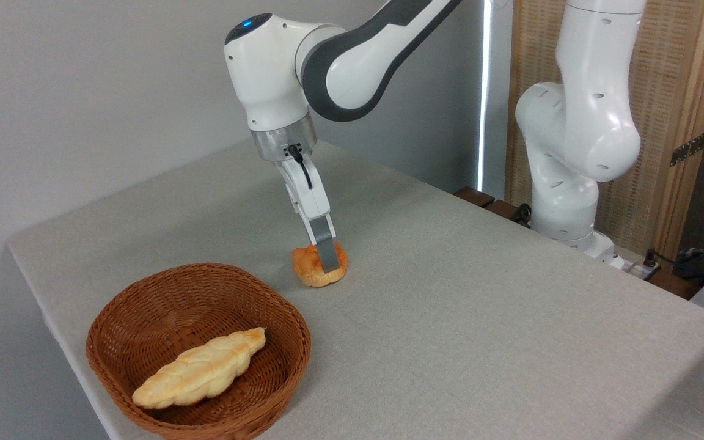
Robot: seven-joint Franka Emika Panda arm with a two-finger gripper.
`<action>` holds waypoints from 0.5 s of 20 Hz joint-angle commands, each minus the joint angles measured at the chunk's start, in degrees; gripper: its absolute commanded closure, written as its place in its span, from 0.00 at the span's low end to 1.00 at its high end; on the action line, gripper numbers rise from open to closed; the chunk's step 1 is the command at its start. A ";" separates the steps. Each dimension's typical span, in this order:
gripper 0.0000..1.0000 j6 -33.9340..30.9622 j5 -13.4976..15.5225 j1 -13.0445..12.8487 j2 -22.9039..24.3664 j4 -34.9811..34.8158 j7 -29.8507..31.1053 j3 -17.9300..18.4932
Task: Put bread into the basket
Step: 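Lift the bun and carry it over the wicker basket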
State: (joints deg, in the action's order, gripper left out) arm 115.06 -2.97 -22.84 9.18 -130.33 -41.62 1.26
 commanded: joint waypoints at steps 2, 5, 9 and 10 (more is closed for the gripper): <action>0.49 0.69 -0.20 -0.19 1.11 2.44 0.04 0.24; 0.49 0.69 0.15 -0.10 1.46 5.16 0.13 0.76; 0.49 1.31 2.08 0.43 1.37 8.76 0.13 1.12; 0.49 1.39 2.70 0.60 1.28 9.82 0.13 1.29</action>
State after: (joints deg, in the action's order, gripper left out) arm 115.86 -2.27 -22.57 10.39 -123.51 -41.51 1.79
